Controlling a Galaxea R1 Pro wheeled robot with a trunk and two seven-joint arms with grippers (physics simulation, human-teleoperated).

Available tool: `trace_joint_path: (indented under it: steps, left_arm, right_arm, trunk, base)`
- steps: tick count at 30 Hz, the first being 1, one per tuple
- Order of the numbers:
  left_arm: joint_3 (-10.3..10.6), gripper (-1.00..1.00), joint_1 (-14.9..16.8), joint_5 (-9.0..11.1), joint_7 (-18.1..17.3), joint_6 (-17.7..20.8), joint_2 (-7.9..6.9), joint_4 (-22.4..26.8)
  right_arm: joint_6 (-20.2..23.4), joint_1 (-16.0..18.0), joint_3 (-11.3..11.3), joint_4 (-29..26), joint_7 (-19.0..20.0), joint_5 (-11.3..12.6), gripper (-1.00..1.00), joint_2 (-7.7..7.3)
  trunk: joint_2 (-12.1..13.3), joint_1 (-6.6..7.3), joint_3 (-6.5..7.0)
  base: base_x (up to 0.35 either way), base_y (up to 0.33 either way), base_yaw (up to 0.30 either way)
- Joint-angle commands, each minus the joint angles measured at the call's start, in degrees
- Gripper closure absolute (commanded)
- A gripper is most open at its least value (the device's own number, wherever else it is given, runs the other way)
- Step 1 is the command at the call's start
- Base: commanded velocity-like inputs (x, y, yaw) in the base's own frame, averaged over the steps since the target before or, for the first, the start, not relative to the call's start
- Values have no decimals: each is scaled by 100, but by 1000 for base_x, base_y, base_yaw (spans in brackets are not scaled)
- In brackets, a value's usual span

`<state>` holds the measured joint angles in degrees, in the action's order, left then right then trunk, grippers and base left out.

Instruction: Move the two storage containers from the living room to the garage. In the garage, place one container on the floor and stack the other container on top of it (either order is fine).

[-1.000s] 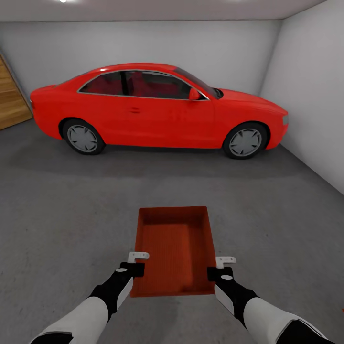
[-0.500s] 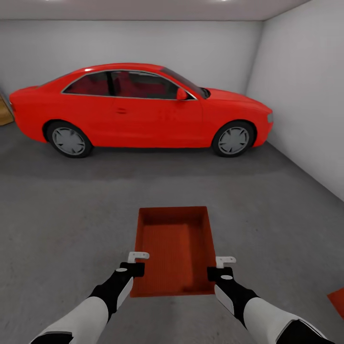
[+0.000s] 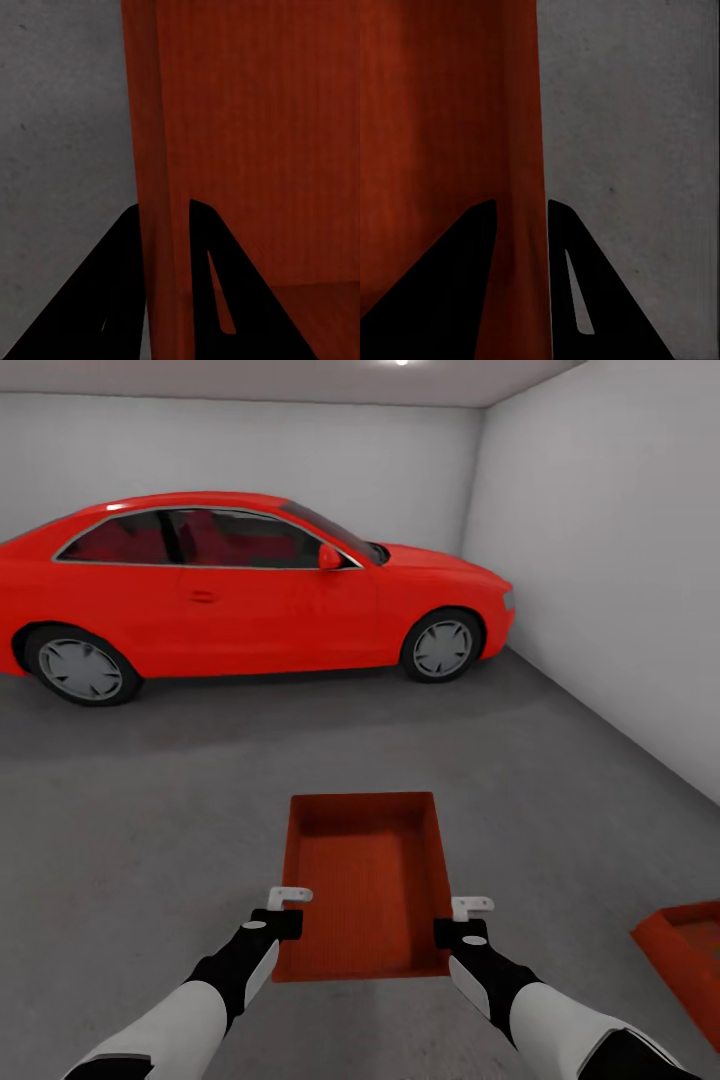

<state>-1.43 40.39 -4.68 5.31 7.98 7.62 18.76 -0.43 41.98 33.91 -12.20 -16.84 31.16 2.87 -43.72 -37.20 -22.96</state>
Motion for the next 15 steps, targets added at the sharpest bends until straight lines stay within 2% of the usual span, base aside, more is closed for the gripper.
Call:
trace_joint_path:
  steps: [1, 15]
  left_arm:
    - [187, 100, -5, 46, 22, 37, 12, -48]
    - [187, 100, -5, 46, 14, 57, 12, -39]
  right_arm:
    - [-12, 12, -24, -2, -74, -57, 100, 3]
    - [-10, 11, -24, -2, -74, -57, 100, 3]
  trunk:
    - [-5, -1, -6]
    - [-5, -1, -6]
  base:
    - [0, 0, -288]
    - [2, 0, -288]
